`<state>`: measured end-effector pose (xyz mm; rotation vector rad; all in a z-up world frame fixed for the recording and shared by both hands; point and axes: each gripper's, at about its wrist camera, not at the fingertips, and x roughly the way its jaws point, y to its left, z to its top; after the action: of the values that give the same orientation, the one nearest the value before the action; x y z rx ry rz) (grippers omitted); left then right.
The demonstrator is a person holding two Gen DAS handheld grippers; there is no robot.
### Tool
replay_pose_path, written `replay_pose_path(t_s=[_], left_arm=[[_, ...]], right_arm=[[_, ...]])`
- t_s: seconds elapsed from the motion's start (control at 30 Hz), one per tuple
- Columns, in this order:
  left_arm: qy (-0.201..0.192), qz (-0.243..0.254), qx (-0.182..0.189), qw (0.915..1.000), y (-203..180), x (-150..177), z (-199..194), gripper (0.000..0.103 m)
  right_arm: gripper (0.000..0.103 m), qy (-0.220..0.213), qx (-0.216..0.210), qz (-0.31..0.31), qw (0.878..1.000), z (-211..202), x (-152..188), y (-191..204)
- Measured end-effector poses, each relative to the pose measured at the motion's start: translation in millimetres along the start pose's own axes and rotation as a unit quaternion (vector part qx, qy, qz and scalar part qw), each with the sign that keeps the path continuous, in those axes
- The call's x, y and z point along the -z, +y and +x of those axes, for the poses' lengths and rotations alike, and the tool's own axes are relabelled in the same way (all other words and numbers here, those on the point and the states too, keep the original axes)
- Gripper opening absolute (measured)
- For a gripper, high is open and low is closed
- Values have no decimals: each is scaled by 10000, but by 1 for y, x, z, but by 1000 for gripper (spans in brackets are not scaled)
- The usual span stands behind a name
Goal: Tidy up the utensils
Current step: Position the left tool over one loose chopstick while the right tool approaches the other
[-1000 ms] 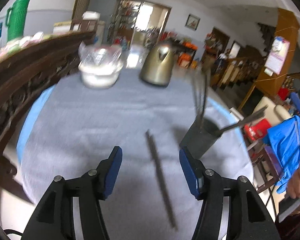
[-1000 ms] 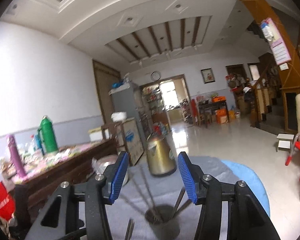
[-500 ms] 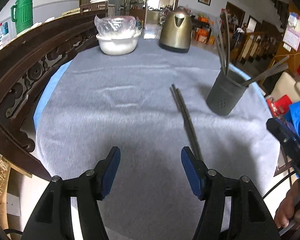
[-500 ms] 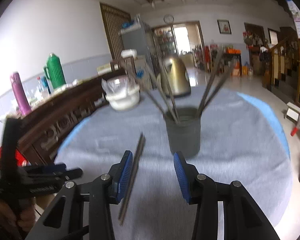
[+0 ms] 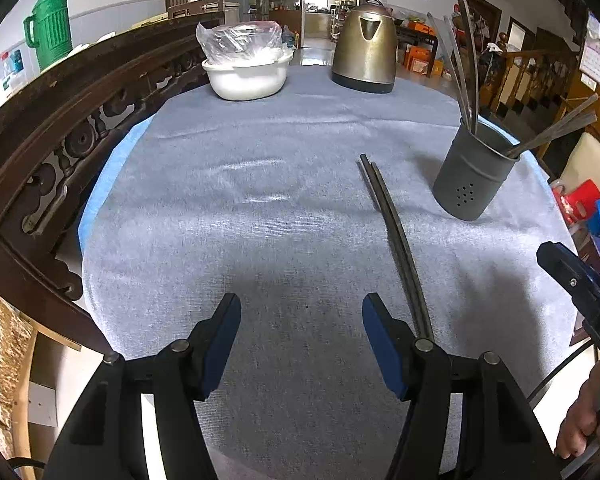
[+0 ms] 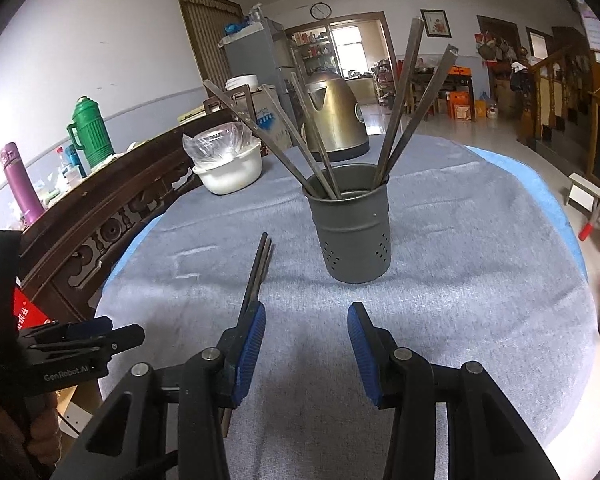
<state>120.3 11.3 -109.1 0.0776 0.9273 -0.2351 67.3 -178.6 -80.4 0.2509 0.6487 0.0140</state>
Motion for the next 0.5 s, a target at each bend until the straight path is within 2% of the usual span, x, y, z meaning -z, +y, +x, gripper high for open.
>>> replay_pose_path(t_s=[0.5], left_arm=[[83, 76, -125, 9999, -3, -2, 4, 64]], right_arm=[[47, 157, -45, 80, 9998, 8, 4, -1]])
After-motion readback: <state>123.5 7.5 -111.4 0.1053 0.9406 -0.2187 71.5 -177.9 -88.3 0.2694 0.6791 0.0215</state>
